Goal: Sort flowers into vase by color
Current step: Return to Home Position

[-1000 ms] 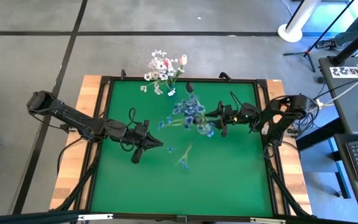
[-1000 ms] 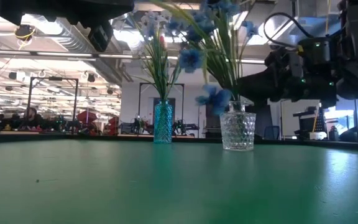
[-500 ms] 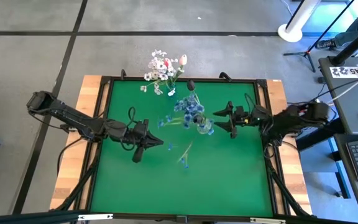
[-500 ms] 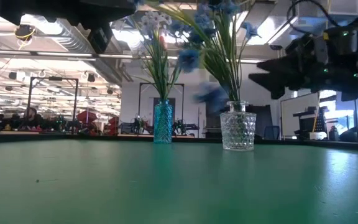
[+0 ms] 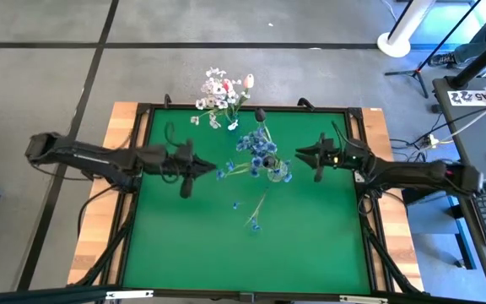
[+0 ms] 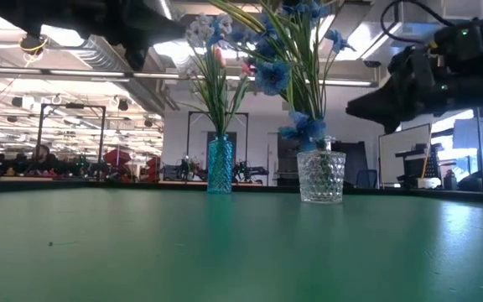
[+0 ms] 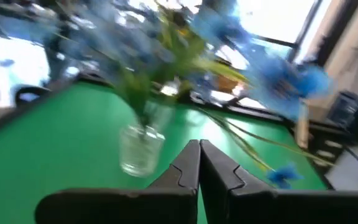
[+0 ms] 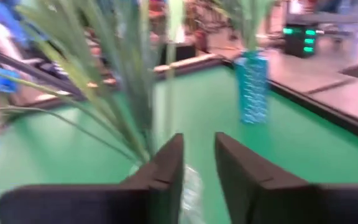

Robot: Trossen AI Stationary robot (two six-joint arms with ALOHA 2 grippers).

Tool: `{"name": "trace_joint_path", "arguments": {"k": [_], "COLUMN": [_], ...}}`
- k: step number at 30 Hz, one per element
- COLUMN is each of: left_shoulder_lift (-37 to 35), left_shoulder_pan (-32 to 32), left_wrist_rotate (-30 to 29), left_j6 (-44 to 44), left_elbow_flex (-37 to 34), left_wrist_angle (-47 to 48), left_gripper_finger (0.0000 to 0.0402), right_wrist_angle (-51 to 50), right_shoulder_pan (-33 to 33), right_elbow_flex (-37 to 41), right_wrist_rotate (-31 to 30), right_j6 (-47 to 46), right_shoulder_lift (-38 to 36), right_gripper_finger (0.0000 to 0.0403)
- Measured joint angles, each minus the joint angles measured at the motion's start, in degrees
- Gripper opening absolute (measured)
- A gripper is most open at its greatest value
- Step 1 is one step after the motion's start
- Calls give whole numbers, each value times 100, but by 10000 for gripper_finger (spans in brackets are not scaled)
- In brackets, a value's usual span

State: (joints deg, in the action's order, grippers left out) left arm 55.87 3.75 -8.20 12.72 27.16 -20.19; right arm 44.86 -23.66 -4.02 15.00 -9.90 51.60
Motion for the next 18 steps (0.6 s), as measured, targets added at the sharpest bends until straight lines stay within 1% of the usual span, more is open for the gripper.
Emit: {"name": "trace_joint_path", "arguments": {"k": [3,5,6,7,9,12,15,18], "left_shoulder_lift": [-652,-1134,-1366,-1593,-2016,-2607,-3130,-3532], "left_shoulder_pan": [-412,-627,-705,-762,-778,-741,-739,-737], "left_wrist_rotate": [127,174,172,170,172,171,150,297], "left_j6": [-184,-240,-242,-241,-241,-234,-16,147], "left_elbow_flex": [0,0,-1,-31,-237,-740,-1309,-1830], "left_wrist_angle": [577,1036,1266,1407,1409,1287,1056,687], "left_gripper_finger": [0,0,0,0,0,0,0,0], "right_wrist_angle": [-1114,-1549,-1734,-1895,-2217,-2903,-3867,-4690], "right_shoulder_pan": [-88,-84,-75,-75,-75,-72,-72,-70], "right_elbow_flex": [-128,-157,-157,-157,-158,-159,-159,-159], "right_wrist_rotate": [-331,-408,-406,-408,-408,-507,-649,-646], "right_j6": [278,448,522,554,447,392,388,365], "right_shoulder_lift": [-799,-1343,-1609,-1877,-2404,-3140,-3833,-4469], "right_gripper_finger": [56,19,10,7,15,24,15,4]}}
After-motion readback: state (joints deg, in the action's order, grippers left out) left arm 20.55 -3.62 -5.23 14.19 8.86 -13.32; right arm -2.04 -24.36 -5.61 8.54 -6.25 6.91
